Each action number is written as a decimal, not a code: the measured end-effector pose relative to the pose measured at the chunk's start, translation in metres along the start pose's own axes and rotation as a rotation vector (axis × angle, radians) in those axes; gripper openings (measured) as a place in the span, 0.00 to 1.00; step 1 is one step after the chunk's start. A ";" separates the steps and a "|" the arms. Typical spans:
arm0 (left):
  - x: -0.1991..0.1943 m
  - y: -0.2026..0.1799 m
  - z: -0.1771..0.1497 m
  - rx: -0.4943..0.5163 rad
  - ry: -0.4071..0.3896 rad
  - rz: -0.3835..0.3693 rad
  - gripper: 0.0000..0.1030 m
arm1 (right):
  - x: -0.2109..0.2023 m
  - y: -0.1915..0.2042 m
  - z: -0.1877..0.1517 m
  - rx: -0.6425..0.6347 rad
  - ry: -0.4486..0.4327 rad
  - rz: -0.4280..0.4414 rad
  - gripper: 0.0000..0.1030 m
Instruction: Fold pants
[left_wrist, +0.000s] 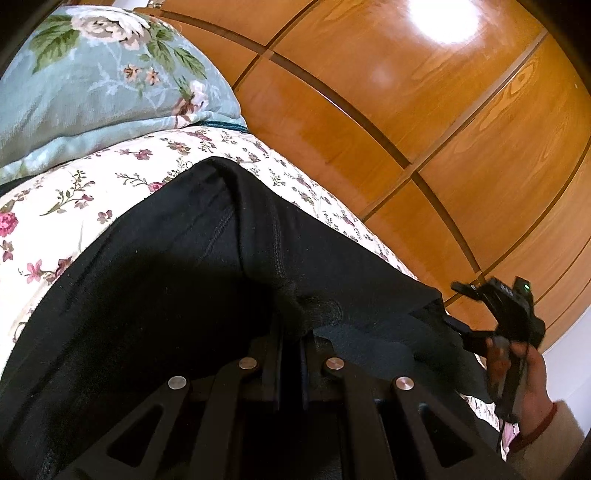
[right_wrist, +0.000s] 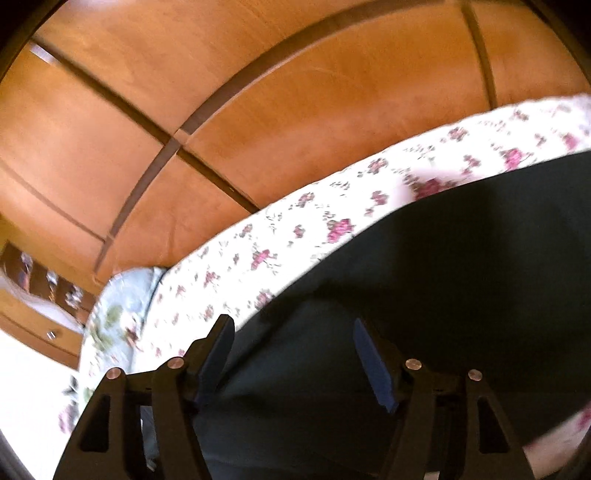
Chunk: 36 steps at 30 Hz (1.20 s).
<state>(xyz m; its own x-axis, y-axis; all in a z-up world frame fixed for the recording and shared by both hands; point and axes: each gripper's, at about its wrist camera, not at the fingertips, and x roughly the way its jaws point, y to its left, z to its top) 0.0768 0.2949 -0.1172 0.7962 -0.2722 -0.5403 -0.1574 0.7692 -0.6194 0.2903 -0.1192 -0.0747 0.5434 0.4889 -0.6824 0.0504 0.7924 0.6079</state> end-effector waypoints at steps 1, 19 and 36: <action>0.001 0.001 0.000 -0.002 0.002 -0.004 0.06 | 0.006 0.001 0.003 0.030 0.004 0.002 0.66; -0.008 0.018 0.005 -0.100 -0.020 -0.104 0.05 | -0.030 0.005 -0.014 -0.025 -0.019 0.094 0.11; -0.103 0.034 -0.004 -0.226 -0.211 -0.221 0.05 | -0.133 0.015 -0.139 -0.253 -0.165 0.148 0.11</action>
<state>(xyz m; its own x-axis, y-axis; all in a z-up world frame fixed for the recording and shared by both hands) -0.0126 0.3468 -0.0853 0.9246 -0.2740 -0.2646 -0.0743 0.5516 -0.8308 0.1026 -0.1219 -0.0310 0.6585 0.5564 -0.5067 -0.2374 0.7926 0.5617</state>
